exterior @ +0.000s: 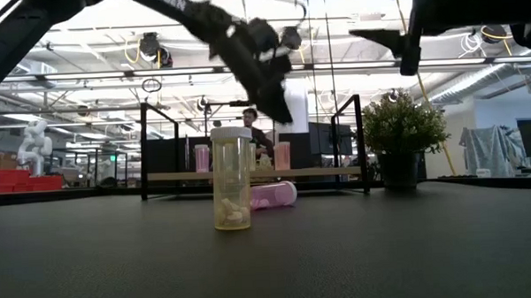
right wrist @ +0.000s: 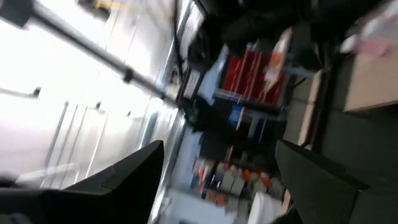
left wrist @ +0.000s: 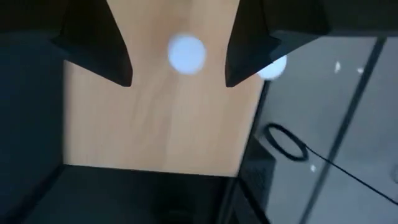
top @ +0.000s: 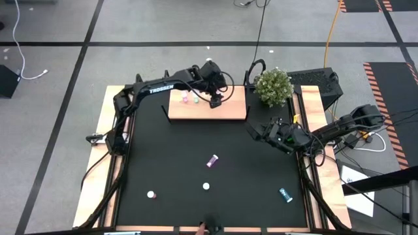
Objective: Pick and place medicine bottles onto shelf by color
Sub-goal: Put the pink medicine bottle on the shelf aligned with the other pink medicine bottle
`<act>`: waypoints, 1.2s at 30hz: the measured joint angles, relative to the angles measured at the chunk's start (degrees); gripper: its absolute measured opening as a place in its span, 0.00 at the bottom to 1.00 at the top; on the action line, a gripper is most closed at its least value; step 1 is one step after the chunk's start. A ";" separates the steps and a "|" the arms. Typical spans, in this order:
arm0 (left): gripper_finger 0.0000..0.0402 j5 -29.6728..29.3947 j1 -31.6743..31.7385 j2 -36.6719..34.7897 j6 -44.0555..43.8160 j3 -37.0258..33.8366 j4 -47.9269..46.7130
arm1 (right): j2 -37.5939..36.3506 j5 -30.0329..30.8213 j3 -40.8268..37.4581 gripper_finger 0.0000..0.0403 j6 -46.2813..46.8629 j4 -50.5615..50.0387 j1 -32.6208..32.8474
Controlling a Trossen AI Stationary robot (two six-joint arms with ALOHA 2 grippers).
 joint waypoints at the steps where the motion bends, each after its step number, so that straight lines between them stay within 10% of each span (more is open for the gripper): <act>1: 0.66 -0.15 -0.40 -0.29 0.32 1.75 -2.03 | 0.00 -1.77 0.00 0.75 -0.87 0.47 -0.32; 13: 0.68 -0.48 -7.92 -0.63 -6.89 25.36 -17.66 | -0.01 -23.38 3.38 0.75 -12.30 3.13 -1.22; 24: 0.68 0.00 -14.81 -5.67 -19.14 31.30 -12.06 | 0.04 -28.37 19.87 0.75 -25.25 -31.93 2.40; 36: 0.67 -5.78 -23.04 -12.57 -27.29 31.34 -16.19 | 1.94 -25.37 28.62 0.64 -45.20 -44.79 10.21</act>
